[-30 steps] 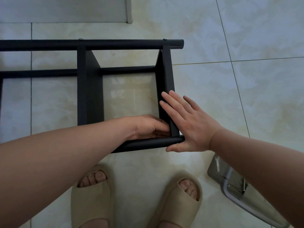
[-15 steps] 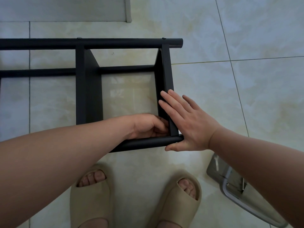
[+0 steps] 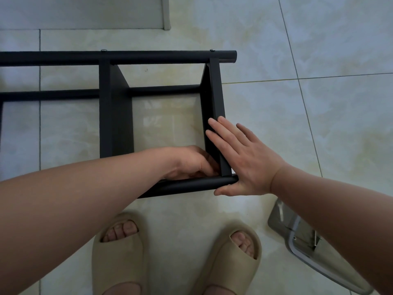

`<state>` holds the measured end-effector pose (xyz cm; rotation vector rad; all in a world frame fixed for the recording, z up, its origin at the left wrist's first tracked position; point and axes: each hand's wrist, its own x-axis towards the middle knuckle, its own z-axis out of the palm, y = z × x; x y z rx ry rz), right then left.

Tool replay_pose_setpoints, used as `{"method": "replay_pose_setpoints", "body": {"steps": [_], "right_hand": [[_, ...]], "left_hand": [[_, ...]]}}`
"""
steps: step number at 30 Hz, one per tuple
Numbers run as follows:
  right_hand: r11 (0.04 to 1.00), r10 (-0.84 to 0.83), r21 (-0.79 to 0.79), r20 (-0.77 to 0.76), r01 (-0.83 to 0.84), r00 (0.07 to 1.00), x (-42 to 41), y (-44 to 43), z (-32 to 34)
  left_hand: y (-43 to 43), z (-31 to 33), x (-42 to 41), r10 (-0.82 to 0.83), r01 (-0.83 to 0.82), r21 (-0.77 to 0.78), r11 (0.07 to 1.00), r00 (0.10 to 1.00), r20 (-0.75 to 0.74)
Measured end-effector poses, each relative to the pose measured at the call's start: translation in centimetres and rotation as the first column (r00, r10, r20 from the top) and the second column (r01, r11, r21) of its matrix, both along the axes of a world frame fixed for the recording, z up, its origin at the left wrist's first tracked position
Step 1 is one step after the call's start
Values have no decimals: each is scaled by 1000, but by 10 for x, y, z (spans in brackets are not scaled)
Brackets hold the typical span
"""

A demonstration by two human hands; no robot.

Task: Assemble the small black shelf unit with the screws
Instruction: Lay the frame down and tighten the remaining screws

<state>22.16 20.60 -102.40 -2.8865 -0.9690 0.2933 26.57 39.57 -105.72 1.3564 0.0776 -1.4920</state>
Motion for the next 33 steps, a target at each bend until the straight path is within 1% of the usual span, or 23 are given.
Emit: {"method": "replay_pose_setpoints", "body": {"steps": [2, 4, 6, 9, 12, 14, 19, 24, 27, 31, 33], "right_hand": [[1000, -1, 1, -2, 1, 1000, 0, 0, 0], [1000, 0, -2, -2, 0, 1000, 0, 0, 0], [1000, 0, -4, 1, 0, 1000, 0, 0, 0], [1000, 4, -2, 12, -4, 1000, 0, 0, -1], [1000, 3, 6, 12, -3, 1000, 0, -1, -2], [1000, 1, 8, 11, -2, 1000, 0, 0, -2], [1000, 6, 23, 14, -7, 1000, 0, 0, -2], [1000, 5, 10, 4, -5, 1000, 0, 0, -1], [1000, 8, 9, 1, -8, 1000, 0, 0, 0], [1000, 10, 12, -4, -10, 1000, 1, 0, 0], [1000, 9, 11, -4, -9, 1000, 1, 0, 0]], "left_hand": [[-4, 2, -2, 38, -38, -3, 999, 999, 7], [-8, 2, -3, 117, -118, -25, 993, 992, -56], [-9, 2, -2, 152, -159, -56, 986, 982, -112], [-4, -1, -3, 136, -148, -91, 985, 982, -128], [-3, -3, -5, 97, -99, -54, 994, 994, -49], [-5, -2, -5, 82, -83, -39, 996, 996, -26], [-6, 0, 0, 126, -134, -77, 988, 987, -99], [-4, -2, -4, 136, -152, -102, 983, 980, -146], [-5, -1, -6, 97, -109, -106, 988, 989, -111], [-7, -3, -4, 134, -139, -74, 987, 988, -78], [-7, -5, -3, 142, -149, -81, 986, 986, -85]]}}
